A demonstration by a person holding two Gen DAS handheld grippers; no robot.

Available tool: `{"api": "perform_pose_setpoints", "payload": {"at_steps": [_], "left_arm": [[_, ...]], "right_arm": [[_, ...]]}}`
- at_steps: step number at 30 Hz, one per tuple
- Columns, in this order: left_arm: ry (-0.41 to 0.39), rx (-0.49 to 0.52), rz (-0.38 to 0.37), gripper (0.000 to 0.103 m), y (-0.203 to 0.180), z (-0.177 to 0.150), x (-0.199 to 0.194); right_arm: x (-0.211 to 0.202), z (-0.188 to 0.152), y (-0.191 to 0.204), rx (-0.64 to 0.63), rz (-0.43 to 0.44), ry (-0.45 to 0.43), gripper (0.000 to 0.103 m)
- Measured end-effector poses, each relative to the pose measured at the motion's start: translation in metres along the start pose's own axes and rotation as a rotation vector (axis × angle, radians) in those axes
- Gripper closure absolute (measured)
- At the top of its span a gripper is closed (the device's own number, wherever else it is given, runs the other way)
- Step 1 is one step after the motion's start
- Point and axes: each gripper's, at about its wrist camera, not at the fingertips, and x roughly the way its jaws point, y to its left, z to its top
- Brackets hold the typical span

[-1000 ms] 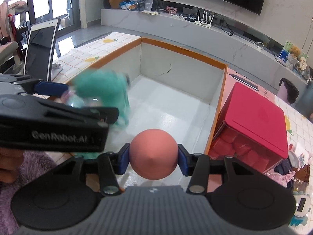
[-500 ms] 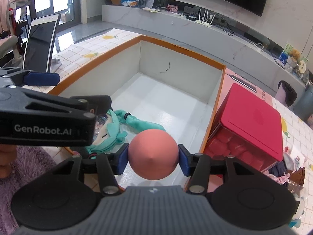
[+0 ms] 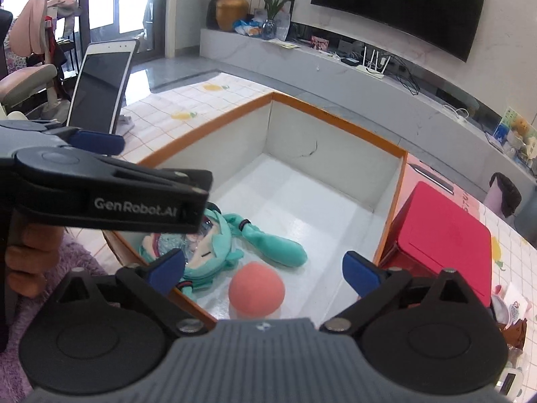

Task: Organize soft objects
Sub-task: 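Open the left gripper to drop the plush while the right gripper drops the ball into the box, then move the right gripper toward the navy cloth beside the pink pouch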

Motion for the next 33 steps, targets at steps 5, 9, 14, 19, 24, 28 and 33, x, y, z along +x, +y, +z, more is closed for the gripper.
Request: {"api": "perform_pose_setpoints", "payload": {"at_steps": [5,9,14,19,24,28,33], "left_arm": [[-0.008,0.018,0.019,0.0,-0.003,0.0,-0.001],[-0.039,0.026,0.028,0.0,-0.005,0.001,-0.007],[-0.054,0.05,0.037,0.0,-0.01,0.003,-0.012],[-0.065,0.047,0.028,0.0,-0.013,0.003,-0.019],[-0.079,0.051,0.026,0.0,-0.025,0.013,-0.027],[-0.106,0.054,0.002,0.0,-0.043,0.025,-0.038],[-0.142,0.106,-0.045,0.0,-0.077,0.038,-0.047]], "right_arm": [[-0.004,0.001,0.004,-0.022,-0.016,-0.017,0.003],[-0.008,0.001,0.004,-0.032,-0.014,-0.021,0.003],[-0.016,0.0,0.005,-0.039,0.001,-0.02,0.003],[-0.025,-0.002,0.005,-0.055,-0.012,-0.022,0.003],[-0.038,-0.002,-0.005,-0.033,-0.019,-0.025,0.003],[-0.058,-0.003,-0.026,-0.012,-0.063,-0.033,0.003],[-0.088,-0.01,-0.08,0.074,-0.171,-0.044,0.003]]}}
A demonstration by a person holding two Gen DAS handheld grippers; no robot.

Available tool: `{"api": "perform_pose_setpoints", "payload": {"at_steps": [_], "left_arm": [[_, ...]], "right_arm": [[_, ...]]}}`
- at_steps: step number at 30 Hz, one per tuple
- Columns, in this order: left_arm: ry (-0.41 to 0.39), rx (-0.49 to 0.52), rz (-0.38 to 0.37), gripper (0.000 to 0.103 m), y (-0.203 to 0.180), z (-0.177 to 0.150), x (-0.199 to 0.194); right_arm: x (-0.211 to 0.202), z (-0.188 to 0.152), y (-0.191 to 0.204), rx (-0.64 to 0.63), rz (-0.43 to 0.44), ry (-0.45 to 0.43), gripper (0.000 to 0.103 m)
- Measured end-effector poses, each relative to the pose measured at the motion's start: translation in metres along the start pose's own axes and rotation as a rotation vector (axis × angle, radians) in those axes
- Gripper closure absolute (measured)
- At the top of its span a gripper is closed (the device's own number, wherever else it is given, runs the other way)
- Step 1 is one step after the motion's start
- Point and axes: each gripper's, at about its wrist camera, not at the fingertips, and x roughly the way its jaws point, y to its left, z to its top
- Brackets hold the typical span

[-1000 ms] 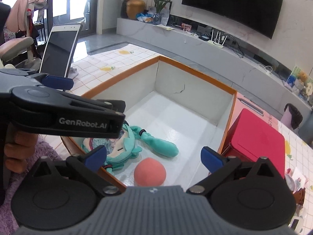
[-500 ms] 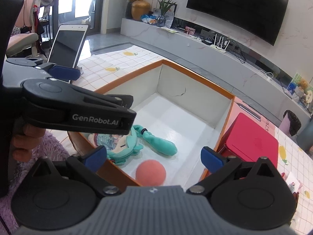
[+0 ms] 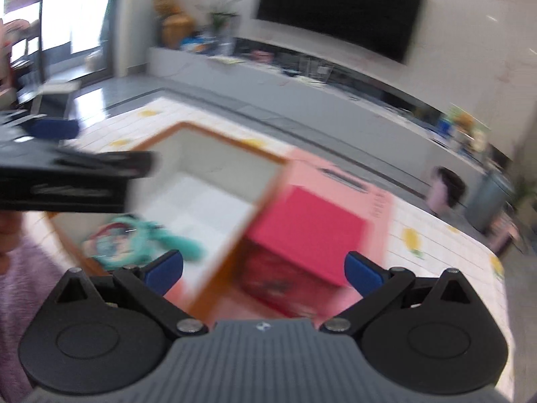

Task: Organize soft objects
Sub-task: 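Move the right gripper toward the navy cloth beside the pink pouch, then close the right gripper on the navy cloth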

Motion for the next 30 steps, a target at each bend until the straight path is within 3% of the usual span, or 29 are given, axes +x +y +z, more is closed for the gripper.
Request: {"api": "perform_pose_setpoints", "payload": {"at_steps": [8,14,18,22,24,26,30], "left_arm": [[-0.01,0.071,-0.118,0.0,-0.064,0.008,0.001],[-0.039,0.159,-0.238,0.0,-0.118,-0.013,0.006],[-0.05,0.284,-0.333,0.0,-0.156,-0.038,0.007],[0.012,0.349,-0.352,0.0,-0.178,-0.063,0.027],[0.052,0.38,-0.353,0.0,-0.184,-0.075,0.037],[0.079,0.382,-0.347,0.0,-0.184,-0.085,0.047],[0.124,0.399,-0.36,0.0,-0.185,-0.098,0.057]], "right_arm": [[-0.013,-0.022,-0.108,0.214,-0.152,0.06,0.003],[0.01,-0.049,-0.161,0.33,-0.096,0.155,0.003],[0.037,-0.071,-0.181,0.396,-0.064,0.183,0.024],[0.07,-0.09,-0.194,0.451,-0.026,0.279,0.04],[0.088,-0.098,-0.196,0.456,-0.02,0.336,0.054],[0.105,-0.105,-0.194,0.439,-0.03,0.397,0.061],[0.129,-0.114,-0.188,0.424,-0.017,0.463,0.062]]}}
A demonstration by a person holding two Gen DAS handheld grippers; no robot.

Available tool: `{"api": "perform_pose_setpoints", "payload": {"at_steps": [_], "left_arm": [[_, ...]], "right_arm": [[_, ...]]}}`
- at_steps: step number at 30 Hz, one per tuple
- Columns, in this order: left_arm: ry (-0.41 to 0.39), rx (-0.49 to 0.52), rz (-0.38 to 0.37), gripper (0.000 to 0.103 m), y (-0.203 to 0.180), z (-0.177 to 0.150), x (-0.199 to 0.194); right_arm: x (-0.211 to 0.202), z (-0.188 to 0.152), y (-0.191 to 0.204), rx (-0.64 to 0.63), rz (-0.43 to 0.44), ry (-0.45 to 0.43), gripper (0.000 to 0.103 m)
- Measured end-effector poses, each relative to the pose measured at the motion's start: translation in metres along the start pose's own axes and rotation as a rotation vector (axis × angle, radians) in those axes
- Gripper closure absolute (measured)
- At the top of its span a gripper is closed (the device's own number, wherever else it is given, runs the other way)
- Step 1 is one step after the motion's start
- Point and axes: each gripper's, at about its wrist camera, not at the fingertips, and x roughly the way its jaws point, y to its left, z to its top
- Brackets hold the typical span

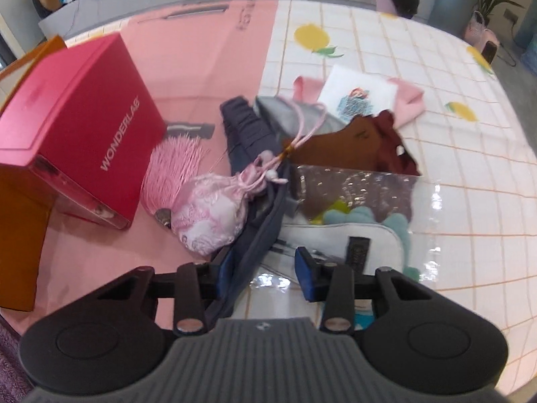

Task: Organize soft objects
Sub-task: 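Close the right gripper on the navy cloth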

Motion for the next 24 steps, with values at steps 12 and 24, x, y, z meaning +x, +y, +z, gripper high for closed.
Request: {"api": "perform_pose_setpoints", "payload": {"at_steps": [12,24], "left_arm": [[0.108,-0.004,0.01,0.0,0.004,-0.019,-0.001],[0.111,0.047,-0.003,0.0,-0.002,-0.024,-0.01]], "right_arm": [[-0.019,-0.026,0.001,-0.068,-0.071,-0.026,0.102],[-0.047,-0.045,-0.02,0.137,-0.051,-0.108,0.018]]}}
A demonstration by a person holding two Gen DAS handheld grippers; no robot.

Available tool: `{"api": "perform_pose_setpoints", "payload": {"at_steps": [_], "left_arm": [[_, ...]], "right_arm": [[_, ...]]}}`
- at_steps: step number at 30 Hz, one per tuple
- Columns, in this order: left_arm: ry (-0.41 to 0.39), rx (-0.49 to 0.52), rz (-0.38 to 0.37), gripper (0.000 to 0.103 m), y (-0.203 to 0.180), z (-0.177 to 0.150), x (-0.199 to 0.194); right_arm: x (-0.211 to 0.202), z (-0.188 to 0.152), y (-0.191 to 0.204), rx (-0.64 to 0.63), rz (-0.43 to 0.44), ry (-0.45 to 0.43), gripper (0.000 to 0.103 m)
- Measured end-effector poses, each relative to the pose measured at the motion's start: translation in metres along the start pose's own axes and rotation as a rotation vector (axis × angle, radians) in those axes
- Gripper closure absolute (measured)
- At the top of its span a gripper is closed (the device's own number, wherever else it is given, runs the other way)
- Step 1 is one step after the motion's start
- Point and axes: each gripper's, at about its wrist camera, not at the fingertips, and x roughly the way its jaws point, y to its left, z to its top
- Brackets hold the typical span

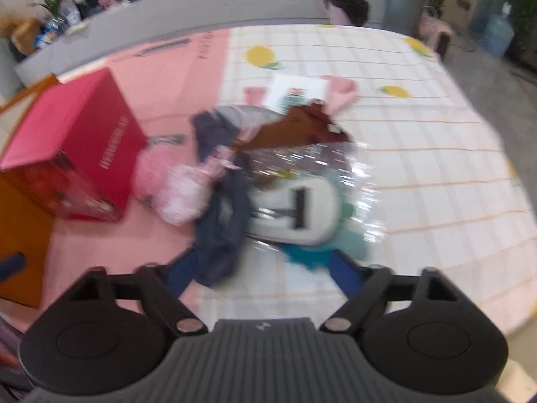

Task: Organize soft objects
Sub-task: 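Close the right gripper on the navy cloth, then close the left gripper on the pink silk pouch while the right gripper lifts the navy cloth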

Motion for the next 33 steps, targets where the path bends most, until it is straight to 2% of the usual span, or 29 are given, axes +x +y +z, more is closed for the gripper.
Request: {"api": "perform_pose_setpoints", "payload": {"at_steps": [2,7,11,13,14,16,17,18,19,21,24,29,31,33], "left_arm": [[-0.001,0.004,-0.001,0.0,0.001,0.001,-0.001],[0.015,0.004,0.014,0.0,0.004,-0.001,0.0],[0.023,0.008,0.016,0.0,0.004,-0.002,0.002],[0.025,0.009,0.014,0.0,0.004,-0.003,0.002],[0.024,0.009,0.015,0.0,0.004,-0.003,0.003],[0.016,0.01,0.019,0.0,0.004,-0.002,0.003],[0.007,0.01,0.018,0.0,0.003,-0.002,0.003],[-0.002,0.011,0.017,0.0,0.003,-0.001,0.003],[-0.011,0.012,0.016,0.0,0.002,-0.001,0.003],[-0.013,0.021,0.019,0.0,-0.002,0.001,0.005],[-0.045,0.051,0.021,0.0,-0.01,0.005,0.009],[-0.164,0.089,0.008,0.0,-0.026,0.018,0.026],[-0.213,0.168,0.029,0.0,-0.036,0.02,0.035],[-0.23,0.294,0.068,0.0,-0.048,0.023,0.047]], "right_arm": [[0.008,0.005,0.01,-0.015,0.031,0.002,0.017],[0.032,0.01,0.042,-0.086,-0.016,0.057,0.016],[0.049,0.013,0.058,-0.133,-0.054,0.069,0.023],[0.055,0.014,0.062,-0.15,-0.06,0.075,0.034],[0.059,0.014,0.062,-0.155,-0.061,0.084,0.044],[0.065,0.014,0.06,-0.155,-0.058,0.093,0.053],[0.064,0.013,0.058,-0.152,-0.049,0.087,0.065],[0.063,0.013,0.056,-0.157,-0.035,0.087,0.083],[0.061,0.012,0.055,-0.165,-0.033,0.094,0.089],[0.054,0.006,0.053,-0.187,-0.08,0.111,0.093],[0.037,-0.006,0.041,-0.22,-0.138,0.12,0.093],[0.014,-0.01,0.008,-0.113,-0.203,0.08,0.093],[0.012,-0.008,0.0,-0.082,-0.208,0.077,0.093],[0.012,-0.007,-0.005,-0.072,-0.194,0.082,0.093]]}}
